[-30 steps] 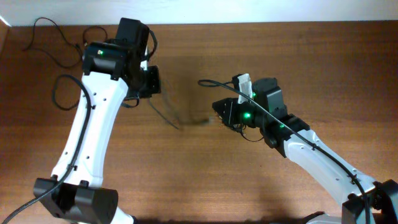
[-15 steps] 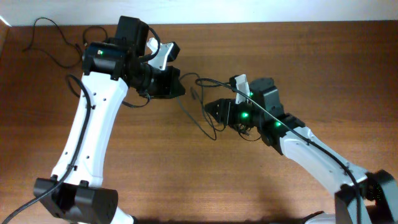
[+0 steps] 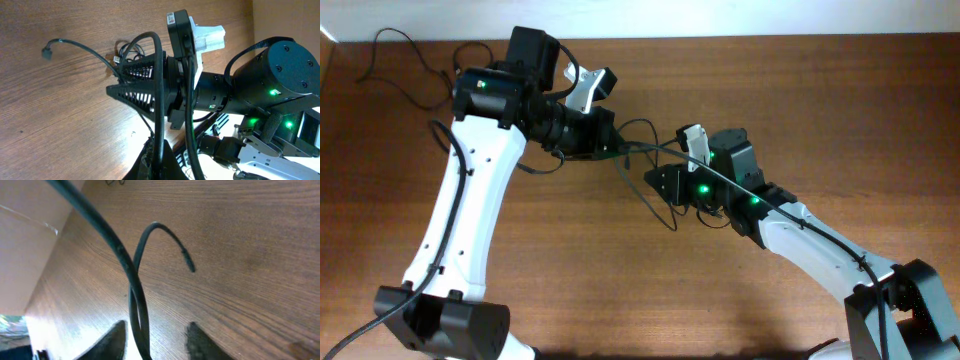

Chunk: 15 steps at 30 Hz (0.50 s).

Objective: Untangle cables

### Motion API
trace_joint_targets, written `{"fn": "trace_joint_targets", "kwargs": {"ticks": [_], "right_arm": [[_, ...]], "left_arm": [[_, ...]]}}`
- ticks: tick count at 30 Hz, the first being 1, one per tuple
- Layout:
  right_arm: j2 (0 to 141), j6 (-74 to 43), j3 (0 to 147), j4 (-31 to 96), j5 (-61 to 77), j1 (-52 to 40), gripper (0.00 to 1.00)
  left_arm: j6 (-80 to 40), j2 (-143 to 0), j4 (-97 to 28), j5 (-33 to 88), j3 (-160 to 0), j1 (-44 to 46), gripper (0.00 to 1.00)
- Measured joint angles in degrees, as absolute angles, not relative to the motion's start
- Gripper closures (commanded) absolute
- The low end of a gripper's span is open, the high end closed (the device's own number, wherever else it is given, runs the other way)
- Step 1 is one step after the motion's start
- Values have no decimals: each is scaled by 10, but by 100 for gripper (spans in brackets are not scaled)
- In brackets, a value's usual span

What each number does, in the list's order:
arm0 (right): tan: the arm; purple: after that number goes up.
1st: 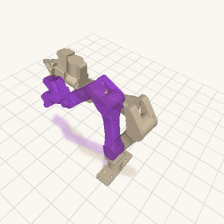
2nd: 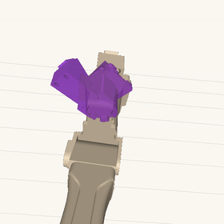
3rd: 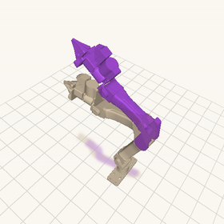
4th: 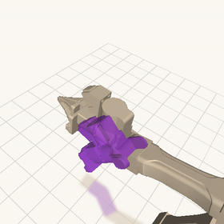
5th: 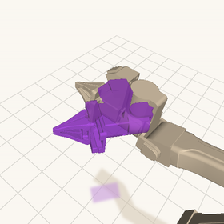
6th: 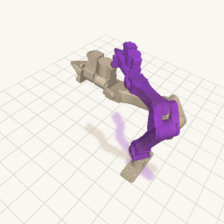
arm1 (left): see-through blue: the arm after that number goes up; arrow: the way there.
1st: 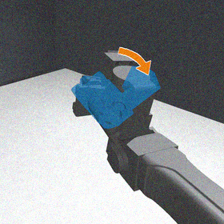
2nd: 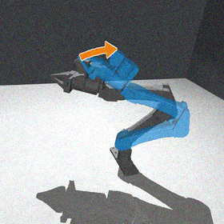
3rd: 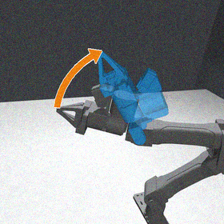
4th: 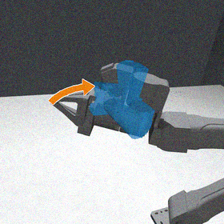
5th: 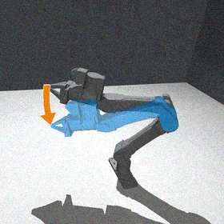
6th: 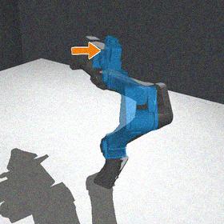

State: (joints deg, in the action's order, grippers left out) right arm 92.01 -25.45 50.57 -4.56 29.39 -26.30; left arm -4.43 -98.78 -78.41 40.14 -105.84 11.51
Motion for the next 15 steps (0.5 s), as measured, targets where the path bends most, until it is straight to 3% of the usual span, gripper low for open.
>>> {"fn": "trace_joint_targets", "kwargs": {"ticks": [2,8,15], "right_arm": [[920,-250,506,-44,294,-263,88],[920,-250,506,-43,296,-263,88],[920,-250,506,-45,303,-263,87]], "left_arm": [[-41,-988,-784,400,-1058,115,100],[-45,-988,-784,320,-1058,115,100],[-160,-988,-792,59,-1058,116,100]]}}
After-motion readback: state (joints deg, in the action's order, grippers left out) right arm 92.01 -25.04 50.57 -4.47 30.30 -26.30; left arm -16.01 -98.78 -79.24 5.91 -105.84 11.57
